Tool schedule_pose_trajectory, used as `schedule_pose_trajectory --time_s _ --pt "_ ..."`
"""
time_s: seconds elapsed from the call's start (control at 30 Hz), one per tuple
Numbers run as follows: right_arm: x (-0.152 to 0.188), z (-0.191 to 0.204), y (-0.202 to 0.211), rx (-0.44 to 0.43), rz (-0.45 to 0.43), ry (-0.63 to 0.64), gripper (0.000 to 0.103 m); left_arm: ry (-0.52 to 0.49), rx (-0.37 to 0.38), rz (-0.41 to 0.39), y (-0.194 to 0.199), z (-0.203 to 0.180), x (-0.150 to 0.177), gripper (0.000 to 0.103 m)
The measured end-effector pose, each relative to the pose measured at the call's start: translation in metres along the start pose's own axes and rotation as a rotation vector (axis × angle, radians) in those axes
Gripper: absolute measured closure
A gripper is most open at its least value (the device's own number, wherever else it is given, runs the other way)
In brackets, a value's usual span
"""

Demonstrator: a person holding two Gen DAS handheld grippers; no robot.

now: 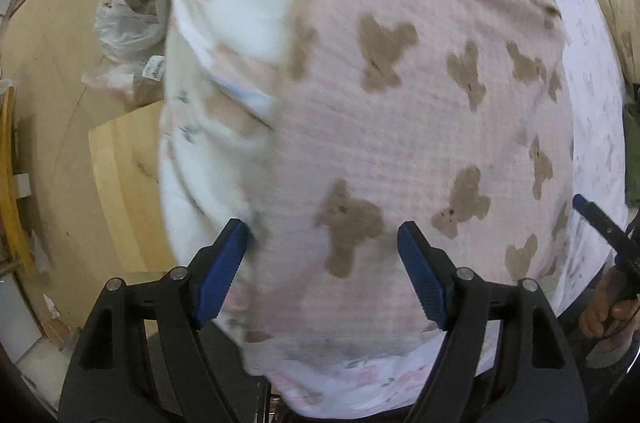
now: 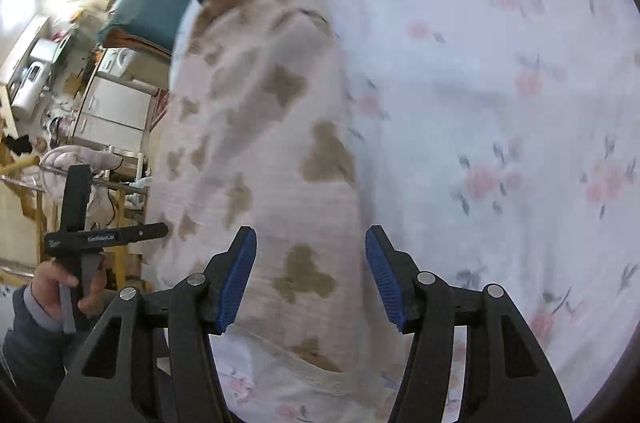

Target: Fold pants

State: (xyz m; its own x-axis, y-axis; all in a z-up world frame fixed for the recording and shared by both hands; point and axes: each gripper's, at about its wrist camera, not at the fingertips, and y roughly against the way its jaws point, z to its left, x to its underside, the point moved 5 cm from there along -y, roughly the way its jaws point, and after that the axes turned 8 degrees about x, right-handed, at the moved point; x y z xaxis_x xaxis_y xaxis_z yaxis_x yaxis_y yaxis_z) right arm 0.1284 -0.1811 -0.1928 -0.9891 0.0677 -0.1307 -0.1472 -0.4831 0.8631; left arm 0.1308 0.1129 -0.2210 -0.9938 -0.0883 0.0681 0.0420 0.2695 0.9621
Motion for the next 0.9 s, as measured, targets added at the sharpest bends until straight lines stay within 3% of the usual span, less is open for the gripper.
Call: schedule_pose_trajectory --time_s 0.07,0.13,0.3,0.37,0.4,0.43,0.5,0.57,0.63,0.9 --pt "0.008 -0.003 -0.011 -0.008 0.056 -0.009 0.043 -0.014 -0.025 -0.002 -0.005 -0.005 0.004 0.031" --pt "0.019 0.000 -0.021 -0.047 0.108 -0.014 0.043 -0.008 -0.046 -0.014 -0.006 -0.008 0.008 0.041" --pt "0.028 0.022 -0.032 -0.035 0.099 0.028 0.043 0.022 -0.069 -0.076 0.005 -0.008 0.015 0.082" --pt "0.028 0.028 -0.034 -0.049 0.091 0.019 0.059 0.008 -0.077 -0.095 0.011 -0.009 0.018 0.089" --pt "0.029 0.032 -0.036 -0.064 0.105 0.020 0.089 -0.020 -0.100 -0.106 0.014 -0.014 0.020 0.092" --pt "0.030 0.036 -0.038 -0.065 0.108 0.025 0.100 -0.056 -0.131 -0.116 0.018 -0.017 0.022 0.093" --pt "0.028 0.045 -0.029 -0.057 0.064 0.055 0.101 -0.092 -0.148 -0.129 0.021 -0.023 0.025 0.098" --pt "0.023 0.052 -0.012 -0.074 0.014 0.059 0.101 -0.073 -0.110 -0.138 0.030 -0.023 0.029 0.100" --pt "0.017 0.056 0.014 -0.128 -0.036 0.034 0.102 -0.051 -0.024 -0.166 0.047 -0.024 0.035 0.102" --pt "0.024 0.076 0.165 -0.276 -0.268 0.114 0.102 -0.087 0.275 -0.352 0.159 -0.067 0.082 0.102"
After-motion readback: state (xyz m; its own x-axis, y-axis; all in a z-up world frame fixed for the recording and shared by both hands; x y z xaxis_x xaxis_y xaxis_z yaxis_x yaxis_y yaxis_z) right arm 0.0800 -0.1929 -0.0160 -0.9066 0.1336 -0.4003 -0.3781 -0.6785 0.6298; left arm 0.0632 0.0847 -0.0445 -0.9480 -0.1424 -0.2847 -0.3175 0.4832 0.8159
